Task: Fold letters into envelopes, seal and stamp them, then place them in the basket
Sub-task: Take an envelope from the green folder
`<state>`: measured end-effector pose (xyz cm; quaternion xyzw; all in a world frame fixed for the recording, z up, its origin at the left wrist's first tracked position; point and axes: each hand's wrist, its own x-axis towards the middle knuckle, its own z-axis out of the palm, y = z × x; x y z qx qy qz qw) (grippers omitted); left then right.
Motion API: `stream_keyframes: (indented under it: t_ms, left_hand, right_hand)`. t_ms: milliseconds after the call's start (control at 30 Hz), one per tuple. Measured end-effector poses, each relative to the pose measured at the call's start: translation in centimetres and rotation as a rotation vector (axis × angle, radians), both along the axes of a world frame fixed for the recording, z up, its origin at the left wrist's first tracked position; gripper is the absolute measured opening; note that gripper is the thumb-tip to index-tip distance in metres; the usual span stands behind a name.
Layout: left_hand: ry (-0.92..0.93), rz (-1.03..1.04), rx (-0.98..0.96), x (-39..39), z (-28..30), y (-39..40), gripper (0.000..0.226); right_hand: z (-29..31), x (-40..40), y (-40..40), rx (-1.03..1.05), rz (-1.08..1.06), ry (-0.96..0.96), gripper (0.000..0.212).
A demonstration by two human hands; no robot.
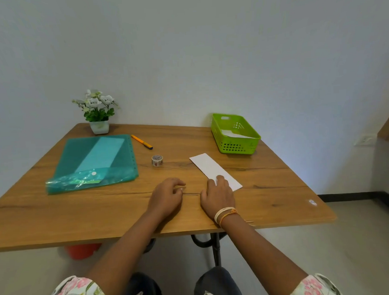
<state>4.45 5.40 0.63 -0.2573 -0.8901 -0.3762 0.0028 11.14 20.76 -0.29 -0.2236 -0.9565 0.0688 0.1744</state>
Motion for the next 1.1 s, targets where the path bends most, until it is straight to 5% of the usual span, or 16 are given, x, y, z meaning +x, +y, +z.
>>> stream_keyframes:
  t_ms: [300, 433, 667, 833, 1100]
  left_hand:
    - [0.162, 0.019, -0.016, -1.7, 0.6, -7.5, 0.021]
    - [0.268, 0.204, 0.085, -1.3, 0.3, -11.2, 0.017]
    - [0.253, 0.339, 0.22, -1.5, 0.6, -11.8, 0.017]
    - [0.329, 0.394, 0.301, -1.7, 0.4, -12.4, 0.019]
    - [0.714, 0.459, 0.279, -3.1, 2.3, -14.6, 0.027]
  right_hand:
    - [1.3, -3.2, -7.9, -0.063, 0.226, 0.101, 0.032]
    - [2.3, -7.1, -11.7, -0.197, 0.416, 0.147, 0.039]
    - [5.9, -15.8, -15.3, -0.455, 0.491, -0.265, 0.077]
    - [5.9, -16.6, -14.3, -0.419, 0.534, -0.276, 0.049]
    - [5.6, -12.7, -9.6, -0.348, 0.548, -0.11, 0.014]
